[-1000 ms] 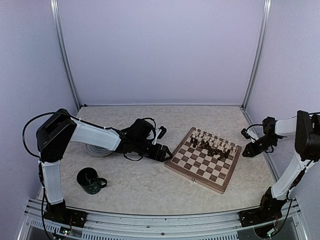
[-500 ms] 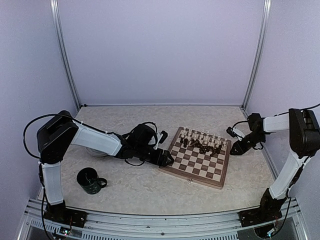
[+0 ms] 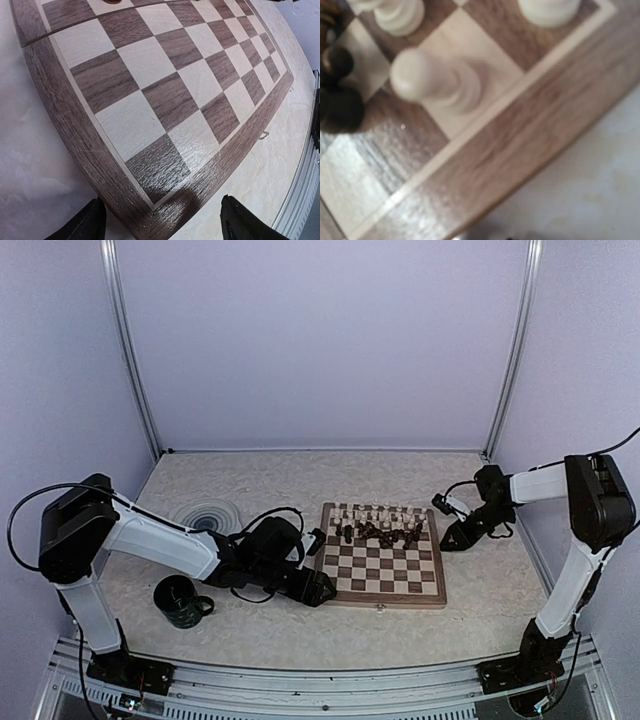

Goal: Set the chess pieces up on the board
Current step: Move the chessboard to the center of the board, then pick up the king from the chessboard.

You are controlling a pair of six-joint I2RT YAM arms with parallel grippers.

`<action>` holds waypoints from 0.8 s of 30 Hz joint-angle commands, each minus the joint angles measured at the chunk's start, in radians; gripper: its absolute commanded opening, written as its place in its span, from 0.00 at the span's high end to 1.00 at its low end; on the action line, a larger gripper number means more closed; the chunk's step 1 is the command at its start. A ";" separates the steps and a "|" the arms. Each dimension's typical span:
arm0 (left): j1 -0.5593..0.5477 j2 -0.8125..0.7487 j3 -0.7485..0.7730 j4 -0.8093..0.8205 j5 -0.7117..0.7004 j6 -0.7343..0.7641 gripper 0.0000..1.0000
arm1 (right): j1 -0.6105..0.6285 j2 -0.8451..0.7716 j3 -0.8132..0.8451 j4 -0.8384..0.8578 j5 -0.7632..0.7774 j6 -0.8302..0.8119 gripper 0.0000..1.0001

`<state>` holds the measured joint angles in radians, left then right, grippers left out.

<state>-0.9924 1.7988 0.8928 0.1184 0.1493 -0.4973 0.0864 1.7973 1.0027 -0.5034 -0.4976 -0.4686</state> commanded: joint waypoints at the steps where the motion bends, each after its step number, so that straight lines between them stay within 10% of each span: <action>1: -0.046 -0.037 -0.002 -0.046 -0.033 0.012 0.22 | 0.033 0.052 -0.023 -0.062 -0.029 0.016 0.77; 12: -0.064 -0.256 0.184 -0.469 -0.324 0.169 0.26 | -0.181 -0.151 0.052 -0.137 -0.161 0.035 0.59; 21: -0.028 -0.022 0.649 -0.570 -0.302 0.310 0.32 | -0.191 -0.300 0.168 -0.119 -0.480 -0.051 0.55; 24: -0.015 0.045 0.686 -0.508 -0.290 0.325 0.31 | -0.093 -0.297 0.157 -0.108 -0.368 -0.096 0.55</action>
<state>-1.0199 1.7454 1.5440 -0.3687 -0.1413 -0.2352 -0.1112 1.4864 1.1755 -0.5842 -0.8536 -0.4725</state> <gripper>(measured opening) 0.686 0.445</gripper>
